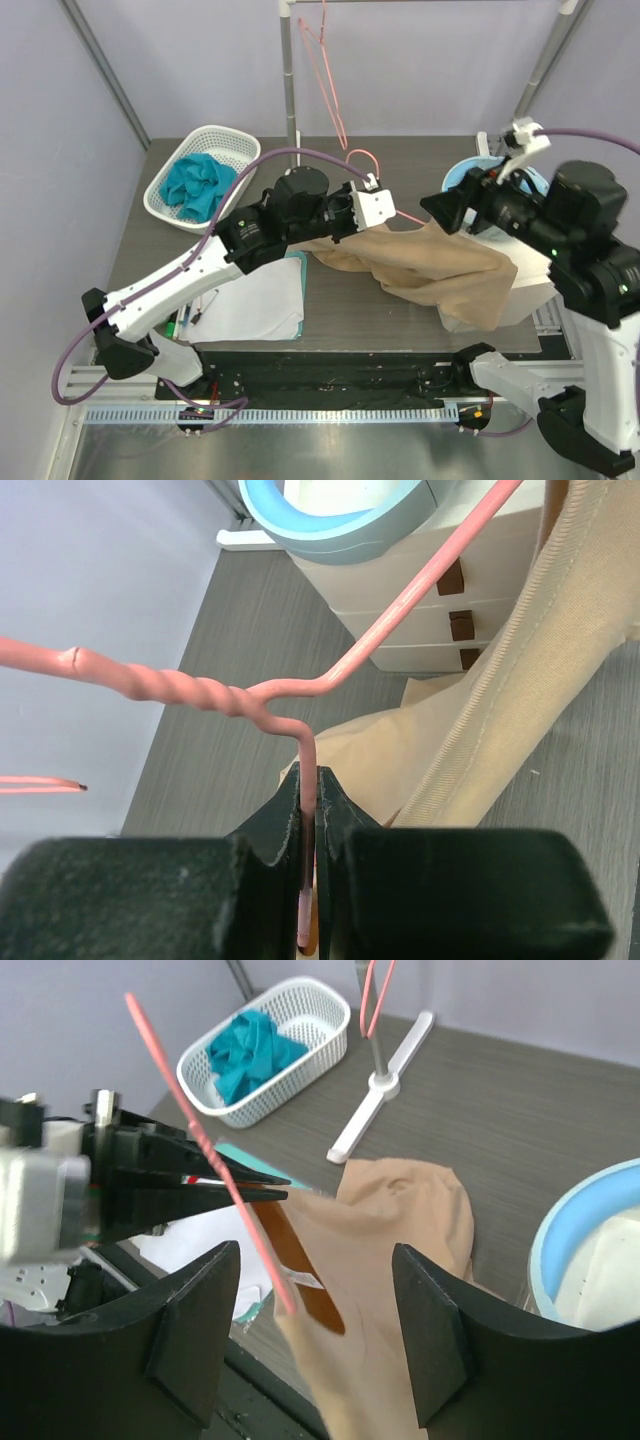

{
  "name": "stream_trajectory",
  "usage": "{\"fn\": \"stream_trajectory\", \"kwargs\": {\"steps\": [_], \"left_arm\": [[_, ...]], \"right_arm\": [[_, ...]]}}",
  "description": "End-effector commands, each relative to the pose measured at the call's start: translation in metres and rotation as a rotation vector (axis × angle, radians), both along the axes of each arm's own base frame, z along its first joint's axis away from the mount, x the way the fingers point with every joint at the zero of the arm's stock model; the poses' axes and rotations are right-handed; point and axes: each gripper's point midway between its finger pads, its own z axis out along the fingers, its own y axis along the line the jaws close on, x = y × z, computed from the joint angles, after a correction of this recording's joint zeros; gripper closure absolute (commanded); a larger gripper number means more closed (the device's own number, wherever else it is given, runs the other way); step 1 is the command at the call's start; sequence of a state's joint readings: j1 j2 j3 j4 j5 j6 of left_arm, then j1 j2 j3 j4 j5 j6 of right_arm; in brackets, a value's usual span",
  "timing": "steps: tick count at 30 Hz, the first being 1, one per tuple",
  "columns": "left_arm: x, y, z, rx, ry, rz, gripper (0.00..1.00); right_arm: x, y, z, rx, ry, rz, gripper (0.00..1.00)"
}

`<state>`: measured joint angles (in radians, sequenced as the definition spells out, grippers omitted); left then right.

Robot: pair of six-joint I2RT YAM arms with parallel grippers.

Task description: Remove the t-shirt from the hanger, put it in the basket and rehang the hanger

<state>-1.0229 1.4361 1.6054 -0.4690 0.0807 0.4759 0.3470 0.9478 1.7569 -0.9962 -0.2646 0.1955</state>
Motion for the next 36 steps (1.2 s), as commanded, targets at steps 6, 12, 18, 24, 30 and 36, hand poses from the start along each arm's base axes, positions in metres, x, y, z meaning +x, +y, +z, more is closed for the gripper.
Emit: {"fn": "stream_trajectory", "kwargs": {"steps": [6,12,18,24,30,36], "left_arm": [[-0.01,-0.011,0.023,-0.062,-0.002,-0.051,1.0],[-0.011,-0.014,0.021,-0.058,0.009,-0.052,1.0],[-0.013,-0.015,0.023,-0.051,0.008,-0.059,1.0],[-0.016,-0.019,0.024,-0.039,0.011,-0.072,1.0],[-0.016,-0.019,0.028,-0.046,0.002,-0.059,1.0],[-0.007,-0.005,0.057,-0.168,0.004,0.061,0.54]], "right_arm": [[0.01,0.056,-0.016,0.022,0.024,0.323,0.47],[0.014,0.072,-0.033,0.019,0.05,0.433,0.59],[0.013,0.075,-0.048,0.007,0.082,0.461,0.62],[0.018,0.077,-0.057,0.002,0.104,0.458,0.66],[0.024,0.079,-0.068,-0.003,0.116,0.444,0.98],[0.036,0.064,-0.078,0.011,0.041,0.288,0.99]]}}
